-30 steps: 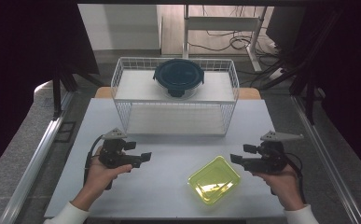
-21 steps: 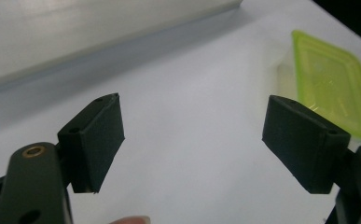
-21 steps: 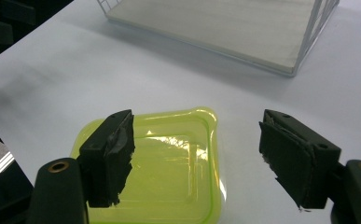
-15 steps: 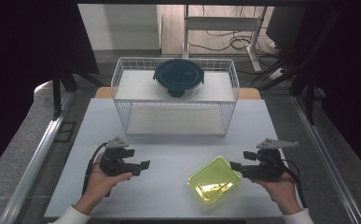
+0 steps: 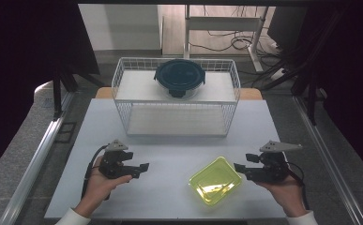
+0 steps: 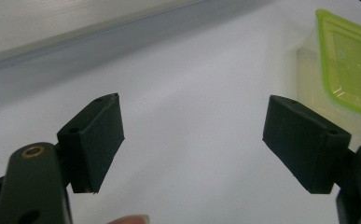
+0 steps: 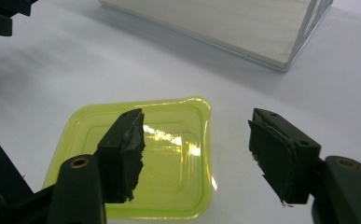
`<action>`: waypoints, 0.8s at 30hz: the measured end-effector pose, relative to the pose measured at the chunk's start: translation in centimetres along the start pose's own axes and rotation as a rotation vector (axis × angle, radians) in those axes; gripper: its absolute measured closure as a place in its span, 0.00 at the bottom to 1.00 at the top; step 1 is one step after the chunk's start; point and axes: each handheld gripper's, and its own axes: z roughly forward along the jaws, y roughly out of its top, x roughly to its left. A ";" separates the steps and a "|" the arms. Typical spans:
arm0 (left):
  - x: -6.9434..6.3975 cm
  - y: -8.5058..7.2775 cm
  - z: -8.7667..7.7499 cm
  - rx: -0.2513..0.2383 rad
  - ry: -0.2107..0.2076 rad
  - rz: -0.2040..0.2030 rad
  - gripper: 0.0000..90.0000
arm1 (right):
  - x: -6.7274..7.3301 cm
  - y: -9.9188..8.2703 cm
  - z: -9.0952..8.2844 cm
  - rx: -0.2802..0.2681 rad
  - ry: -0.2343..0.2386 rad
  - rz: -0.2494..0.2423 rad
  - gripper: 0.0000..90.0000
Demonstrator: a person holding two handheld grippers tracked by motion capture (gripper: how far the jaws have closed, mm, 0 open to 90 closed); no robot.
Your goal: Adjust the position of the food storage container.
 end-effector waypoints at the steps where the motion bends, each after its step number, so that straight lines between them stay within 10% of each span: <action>1: -0.1 0.0 0.1 0.003 0.000 0.005 0.22 | 0.1 -0.1 -0.1 0.005 0.000 -0.003 0.45; 24: 0.4 -0.2 0.3 0.029 0.024 -0.007 0.21 | 2.4 -3.7 -0.8 0.154 0.059 -0.131 0.99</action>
